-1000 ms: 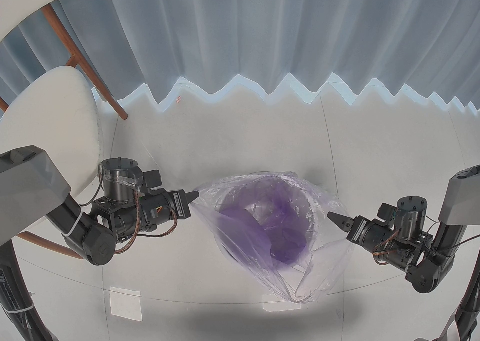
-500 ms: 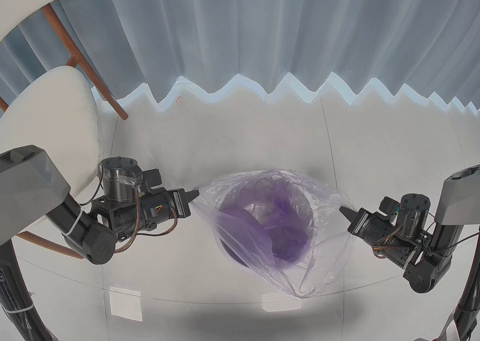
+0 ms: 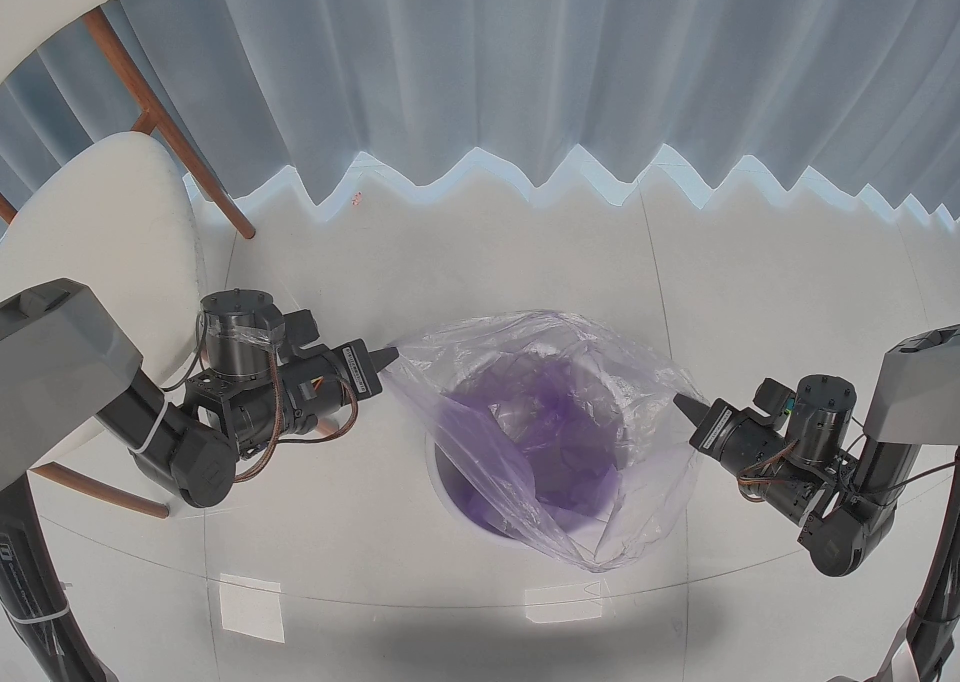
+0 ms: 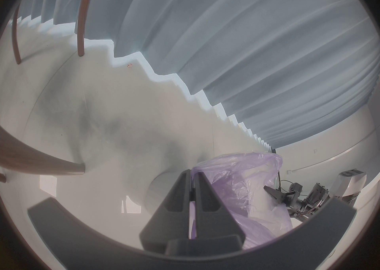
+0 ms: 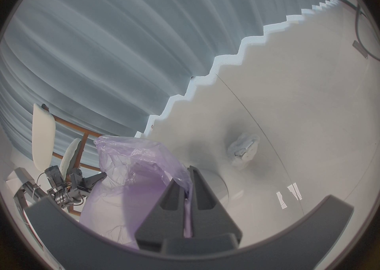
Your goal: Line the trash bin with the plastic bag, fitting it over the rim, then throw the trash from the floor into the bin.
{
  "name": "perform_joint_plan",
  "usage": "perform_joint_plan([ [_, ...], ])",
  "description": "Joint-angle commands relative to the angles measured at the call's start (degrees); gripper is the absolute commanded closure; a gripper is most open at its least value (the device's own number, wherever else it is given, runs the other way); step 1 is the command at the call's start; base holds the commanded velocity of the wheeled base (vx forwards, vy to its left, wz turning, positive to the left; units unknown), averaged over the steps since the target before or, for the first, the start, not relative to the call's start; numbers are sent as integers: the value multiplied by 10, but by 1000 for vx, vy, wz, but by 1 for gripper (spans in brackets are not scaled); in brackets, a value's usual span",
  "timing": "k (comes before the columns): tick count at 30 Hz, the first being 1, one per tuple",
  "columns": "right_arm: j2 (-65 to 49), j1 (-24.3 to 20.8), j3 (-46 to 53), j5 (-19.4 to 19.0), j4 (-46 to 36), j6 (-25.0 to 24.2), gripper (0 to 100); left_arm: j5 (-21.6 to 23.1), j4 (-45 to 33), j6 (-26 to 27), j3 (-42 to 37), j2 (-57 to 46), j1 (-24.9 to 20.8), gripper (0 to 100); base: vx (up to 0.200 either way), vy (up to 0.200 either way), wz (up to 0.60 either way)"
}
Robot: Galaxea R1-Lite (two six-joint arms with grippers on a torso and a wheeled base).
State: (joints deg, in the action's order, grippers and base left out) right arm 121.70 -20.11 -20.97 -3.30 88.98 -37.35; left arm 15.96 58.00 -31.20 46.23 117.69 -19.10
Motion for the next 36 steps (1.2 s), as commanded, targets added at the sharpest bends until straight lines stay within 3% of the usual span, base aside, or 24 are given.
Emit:
perform_joint_plan([
  [1, 12, 1, -16, 2, 10, -8, 100, 0, 1, -2, 13, 16, 2, 100, 0, 0, 0],
  [10, 30, 10, -48, 18, 10, -61, 100, 0, 18, -42, 27, 35, 11, 100, 0, 0, 0],
  [26, 79, 24, -87, 19, 10, -95, 100, -2, 48, -54, 51, 96, 15, 100, 0, 0, 0],
  [30, 76, 24, -100, 21, 10, -122, 100, -2, 53, -56, 55, 106, 15, 100, 0, 0, 0],
  [36, 87, 23, -137, 60, 10, -132, 100, -2, 54, -99, 77, 105, 20, 100, 0, 0, 0],
])
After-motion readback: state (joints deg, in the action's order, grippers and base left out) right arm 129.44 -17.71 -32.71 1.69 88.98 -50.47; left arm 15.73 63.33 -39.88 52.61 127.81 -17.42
